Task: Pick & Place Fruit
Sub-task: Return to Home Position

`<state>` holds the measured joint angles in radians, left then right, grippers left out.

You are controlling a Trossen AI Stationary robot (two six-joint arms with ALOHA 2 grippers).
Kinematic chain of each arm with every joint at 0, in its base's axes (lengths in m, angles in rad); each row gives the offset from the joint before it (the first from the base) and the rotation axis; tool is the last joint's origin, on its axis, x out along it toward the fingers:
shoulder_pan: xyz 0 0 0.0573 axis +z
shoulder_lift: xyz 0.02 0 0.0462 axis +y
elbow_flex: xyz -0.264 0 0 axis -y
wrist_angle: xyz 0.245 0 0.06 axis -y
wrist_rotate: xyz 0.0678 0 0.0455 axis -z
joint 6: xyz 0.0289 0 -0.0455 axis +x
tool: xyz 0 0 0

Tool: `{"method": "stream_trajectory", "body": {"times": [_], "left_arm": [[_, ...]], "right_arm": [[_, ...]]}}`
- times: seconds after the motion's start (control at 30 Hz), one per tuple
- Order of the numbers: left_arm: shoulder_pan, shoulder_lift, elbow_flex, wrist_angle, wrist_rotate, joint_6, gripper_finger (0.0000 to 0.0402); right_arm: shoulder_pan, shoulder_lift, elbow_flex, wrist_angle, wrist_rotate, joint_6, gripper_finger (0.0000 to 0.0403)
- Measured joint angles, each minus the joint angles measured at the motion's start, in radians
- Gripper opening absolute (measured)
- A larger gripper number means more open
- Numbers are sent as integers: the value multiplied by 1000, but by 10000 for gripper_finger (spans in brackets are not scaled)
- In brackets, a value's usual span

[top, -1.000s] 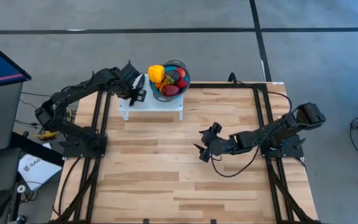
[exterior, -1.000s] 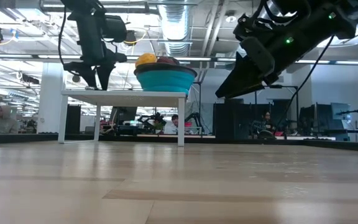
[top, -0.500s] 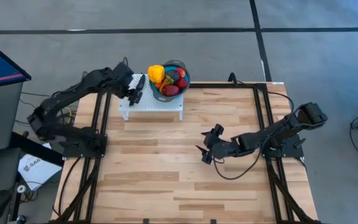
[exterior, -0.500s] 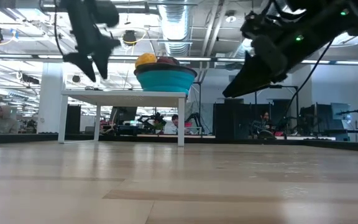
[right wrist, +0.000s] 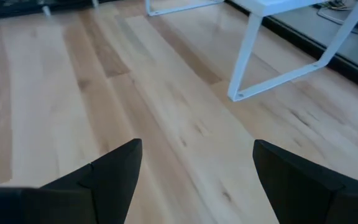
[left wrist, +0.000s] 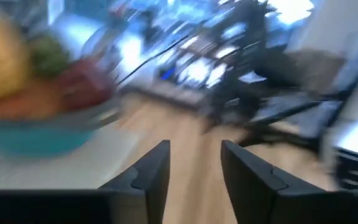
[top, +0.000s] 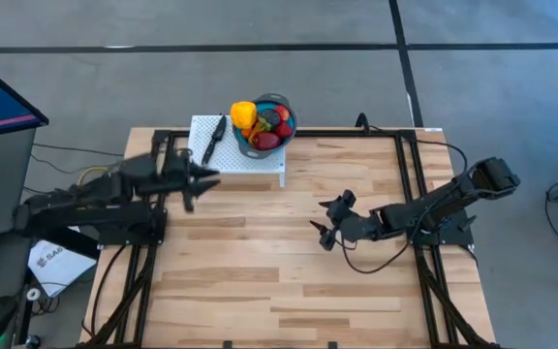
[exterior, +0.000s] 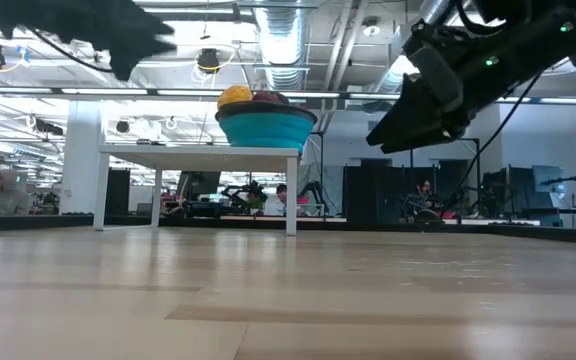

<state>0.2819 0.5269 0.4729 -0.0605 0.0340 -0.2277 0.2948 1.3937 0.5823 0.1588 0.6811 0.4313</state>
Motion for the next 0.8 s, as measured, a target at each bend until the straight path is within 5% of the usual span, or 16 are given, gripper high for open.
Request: {"method": "stream_trajectory", "body": {"times": [0.17, 0.6, 0.8], "left_arm": [[-150, -120, -202, 277, -36, 94, 107], [-130, -423, -397, 258, 24, 136, 10], [-133, -527, -439, 250, 44, 121, 4]], "right_arm": [[-35, 0, 0, 9, -4, 5, 301], [-58, 0, 0, 62, -39, 41, 301], [-62, 0, 0, 91, -91, 41, 301]]}}
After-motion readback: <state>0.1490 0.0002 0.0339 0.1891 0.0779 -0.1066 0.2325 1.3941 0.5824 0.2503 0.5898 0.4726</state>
